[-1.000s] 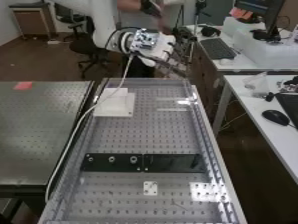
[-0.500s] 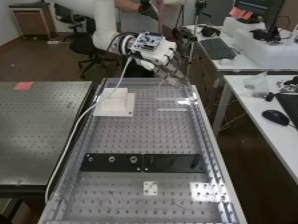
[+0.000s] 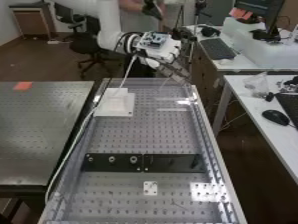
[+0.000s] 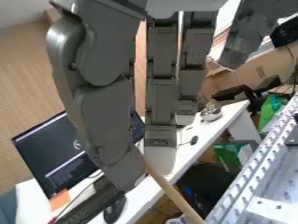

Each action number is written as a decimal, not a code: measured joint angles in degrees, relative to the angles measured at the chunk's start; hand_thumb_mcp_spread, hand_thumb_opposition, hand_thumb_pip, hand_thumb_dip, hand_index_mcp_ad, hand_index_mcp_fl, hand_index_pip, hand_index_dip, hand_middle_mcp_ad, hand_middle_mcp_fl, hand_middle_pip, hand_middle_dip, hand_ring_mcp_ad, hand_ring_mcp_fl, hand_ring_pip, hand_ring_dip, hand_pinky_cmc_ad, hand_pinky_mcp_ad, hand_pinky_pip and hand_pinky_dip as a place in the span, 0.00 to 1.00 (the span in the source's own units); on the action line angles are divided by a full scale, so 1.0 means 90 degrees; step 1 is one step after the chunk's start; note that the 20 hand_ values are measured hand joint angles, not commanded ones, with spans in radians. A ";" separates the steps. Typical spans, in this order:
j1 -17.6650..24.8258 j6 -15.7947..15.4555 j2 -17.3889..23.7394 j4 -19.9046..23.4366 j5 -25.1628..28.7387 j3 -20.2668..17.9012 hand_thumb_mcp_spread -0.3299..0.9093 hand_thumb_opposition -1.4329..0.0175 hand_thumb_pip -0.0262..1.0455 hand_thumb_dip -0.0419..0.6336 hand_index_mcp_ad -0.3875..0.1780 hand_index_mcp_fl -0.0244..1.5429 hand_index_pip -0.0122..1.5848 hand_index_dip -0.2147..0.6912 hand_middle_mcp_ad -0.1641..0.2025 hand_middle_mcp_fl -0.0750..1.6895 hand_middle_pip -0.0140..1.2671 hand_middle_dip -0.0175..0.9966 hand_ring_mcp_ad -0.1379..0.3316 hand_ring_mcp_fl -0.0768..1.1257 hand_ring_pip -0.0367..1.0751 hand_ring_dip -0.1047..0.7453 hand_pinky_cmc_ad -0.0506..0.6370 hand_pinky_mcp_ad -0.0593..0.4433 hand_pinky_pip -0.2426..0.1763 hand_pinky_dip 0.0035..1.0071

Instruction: Grab the chopstick and place it in the clear container

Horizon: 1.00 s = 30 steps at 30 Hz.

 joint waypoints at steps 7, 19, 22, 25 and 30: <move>-0.0005 0.0067 -0.0235 -0.0290 0.0040 0.0302 0.82 0.23 0.42 0.48 0.35 0.88 0.23 0.56 0.60 0.80 0.36 0.50 0.37 0.61 0.14 0.70 0.58 0.65 0.44 0.15; -0.0001 0.0711 -0.0724 -0.1425 0.0092 0.0787 0.81 0.23 0.42 0.48 0.35 0.88 0.23 0.56 0.61 0.80 0.36 0.50 0.38 0.61 0.14 0.70 0.58 0.65 0.44 0.16; -0.0005 0.0846 -0.0785 -0.1601 0.0092 0.0849 0.81 0.23 0.42 0.48 0.35 0.88 0.23 0.56 0.61 0.80 0.36 0.50 0.37 0.61 0.14 0.70 0.58 0.65 0.44 0.16; -0.0013 0.0969 -0.0865 -0.1922 0.0079 0.0952 0.81 0.23 0.42 0.48 0.35 0.88 0.23 0.56 0.61 0.80 0.36 0.50 0.38 0.62 0.14 0.70 0.58 0.65 0.44 0.16; -0.0029 0.1251 -0.1000 -0.2437 0.0033 0.1132 0.82 0.23 0.42 0.48 0.33 0.87 0.23 0.56 0.61 0.80 0.37 0.50 0.38 0.61 0.14 0.70 0.58 0.65 0.44 0.16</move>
